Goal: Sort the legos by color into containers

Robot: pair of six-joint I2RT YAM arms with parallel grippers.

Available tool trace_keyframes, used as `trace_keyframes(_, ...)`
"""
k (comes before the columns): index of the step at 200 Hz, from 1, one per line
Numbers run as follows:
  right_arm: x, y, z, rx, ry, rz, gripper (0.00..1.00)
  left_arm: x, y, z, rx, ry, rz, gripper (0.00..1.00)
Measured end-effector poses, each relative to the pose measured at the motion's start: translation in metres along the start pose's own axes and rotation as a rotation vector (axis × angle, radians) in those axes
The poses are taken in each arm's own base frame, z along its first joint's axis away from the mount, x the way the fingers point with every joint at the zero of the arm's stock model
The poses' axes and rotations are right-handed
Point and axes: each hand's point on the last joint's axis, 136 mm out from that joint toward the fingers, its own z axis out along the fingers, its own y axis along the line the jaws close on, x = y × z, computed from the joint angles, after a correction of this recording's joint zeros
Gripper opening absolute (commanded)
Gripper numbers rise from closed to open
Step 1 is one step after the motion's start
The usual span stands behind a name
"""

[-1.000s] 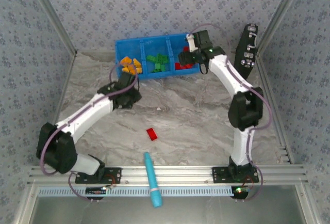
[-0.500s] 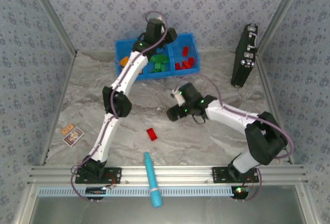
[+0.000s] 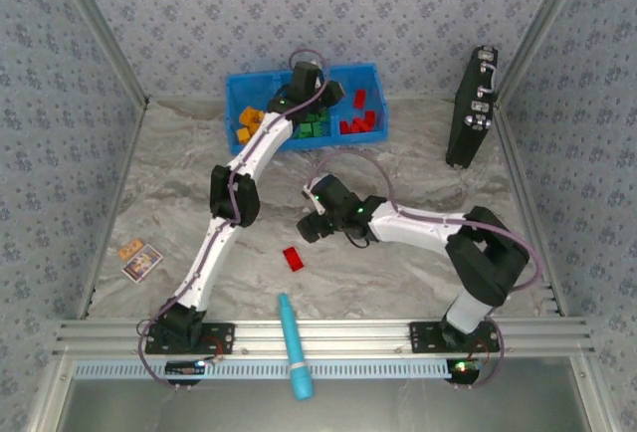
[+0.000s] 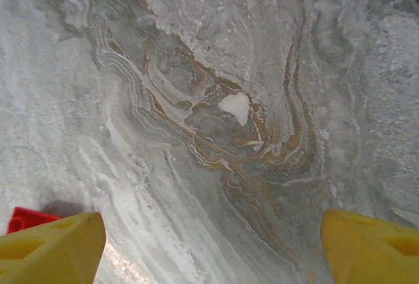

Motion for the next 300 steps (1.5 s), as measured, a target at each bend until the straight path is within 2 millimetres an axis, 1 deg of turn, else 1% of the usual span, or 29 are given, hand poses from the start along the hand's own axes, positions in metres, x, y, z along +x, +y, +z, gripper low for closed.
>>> trace_keyframes(14, 0.006, 0.0, 0.006, 0.017, 0.019, -0.006, 0.88, -0.005, -0.008, 0.0, 0.035, -0.017, 0.007, 0.27)
trace_keyframes(35, 0.011, -0.001, 0.01, 0.037, 0.031, -0.012, 0.88, -0.011, -0.022, 0.0, 0.083, -0.051, 0.02, 0.46)
trace_keyframes(44, 0.011, -0.002, 0.01, 0.046, 0.031, -0.012, 0.88, -0.012, -0.027, -0.001, 0.099, -0.06, 0.013, 0.49)
trace_keyframes(50, 0.011, -0.002, 0.011, 0.049, 0.031, -0.013, 0.88, -0.011, -0.03, 0.0, 0.108, -0.061, 0.015, 0.53)
trace_keyframes(68, 0.011, -0.004, 0.011, 0.06, 0.032, -0.013, 0.88, -0.009, -0.036, 0.0, 0.136, -0.057, 0.021, 0.7)
trace_keyframes(97, 0.018, -0.005, 0.019, 0.067, 0.054, -0.016, 0.88, -0.002, -0.042, 0.0, 0.165, -0.023, 0.024, 0.72)
trace_keyframes(119, 0.021, -0.003, 0.023, 0.06, 0.068, -0.017, 0.89, 0.002, -0.038, -0.002, 0.16, 0.012, 0.051, 0.73)
trace_keyframes(133, 0.022, 0.001, 0.023, 0.036, 0.071, -0.017, 0.9, 0.001, -0.033, -0.008, 0.139, 0.038, 0.077, 0.73)
trace_keyframes(146, 0.022, 0.008, 0.022, -0.001, 0.076, -0.015, 0.91, -0.008, -0.032, -0.021, 0.116, 0.053, 0.11, 0.73)
trace_keyframes(161, 0.022, 0.02, 0.017, -0.053, 0.082, -0.006, 0.93, -0.029, -0.039, -0.048, 0.098, 0.048, 0.155, 0.73)
trace_keyframes(174, 0.02, 0.032, 0.009, -0.105, 0.078, 0.002, 0.93, -0.055, -0.052, -0.082, 0.092, 0.023, 0.201, 0.73)
trace_keyframes(184, 0.017, 0.041, 0.002, -0.148, 0.074, 0.012, 0.91, -0.077, -0.067, -0.117, 0.093, -0.008, 0.24, 0.73)
trace_keyframes(194, 0.015, 0.049, -0.004, -0.187, 0.079, 0.022, 0.91, -0.095, -0.079, -0.151, 0.091, -0.033, 0.269, 0.73)
trace_keyframes(197, 0.014, 0.052, -0.005, -0.198, 0.081, 0.024, 0.91, -0.102, -0.085, -0.165, 0.092, -0.047, 0.282, 0.73)
trace_keyframes(199, 0.014, 0.053, -0.006, -0.203, 0.083, 0.025, 0.91, -0.104, -0.086, -0.17, 0.091, -0.05, 0.286, 0.73)
trace_keyframes(203, 0.012, 0.056, -0.007, -0.214, 0.086, 0.029, 0.91, -0.111, -0.092, -0.188, 0.09, -0.066, 0.3, 0.73)
trace_keyframes(205, 0.012, 0.058, -0.008, -0.22, 0.089, 0.031, 0.91, -0.112, -0.092, -0.193, 0.089, -0.069, 0.303, 0.73)
trace_keyframes(208, 0.011, 0.059, -0.009, -0.226, 0.093, 0.032, 0.9, -0.116, -0.095, -0.203, 0.086, -0.077, 0.311, 0.73)
trace_keyframes(209, 0.011, 0.06, -0.009, -0.226, 0.095, 0.033, 0.9, -0.117, -0.096, -0.21, 0.086, -0.082, 0.315, 0.73)
trace_keyframes(213, 0.011, 0.062, -0.01, -0.234, 0.104, 0.035, 0.9, -0.12, -0.097, -0.221, 0.082, -0.088, 0.323, 0.73)
trace_keyframes(217, 0.01, 0.064, -0.01, -0.238, 0.11, 0.036, 0.9, -0.123, -0.101, -0.238, 0.08, -0.1, 0.333, 0.73)
trace_keyframes(232, 0.008, 0.074, -0.009, -0.248, 0.138, 0.034, 0.9, -0.122, -0.101, -0.28, 0.061, -0.123, 0.355, 0.73)
trace_keyframes(244, 0.01, 0.081, -0.006, -0.25, 0.169, 0.023, 0.9, -0.116, -0.09, -0.307, 0.027, -0.132, 0.359, 0.74)
trace_keyframes(252, 0.013, 0.086, -0.003, -0.249, 0.193, 0.013, 0.9, -0.111, -0.079, -0.319, 0.003, -0.13, 0.354, 0.74)
trace_keyframes(260, 0.018, 0.091, 0.001, -0.246, 0.222, 0.002, 0.9, -0.105, -0.064, -0.331, -0.028, -0.13, 0.344, 0.75)
trace_keyframes(278, 0.03, 0.097, 0.013, -0.225, 0.286, -0.019, 0.89, -0.097, -0.017, -0.356, -0.132, -0.136, 0.298, 0.75)
trace_keyframes(281, 0.032, 0.097, 0.015, -0.22, 0.296, -0.022, 0.89, -0.096, -0.006, -0.36, -0.156, -0.14, 0.286, 0.75)
trace_keyframes(300, 0.046, 0.097, 0.024, -0.187, 0.366, -0.04, 0.84, -0.092, 0.039, -0.391, -0.266, -0.17, 0.229, 0.76)
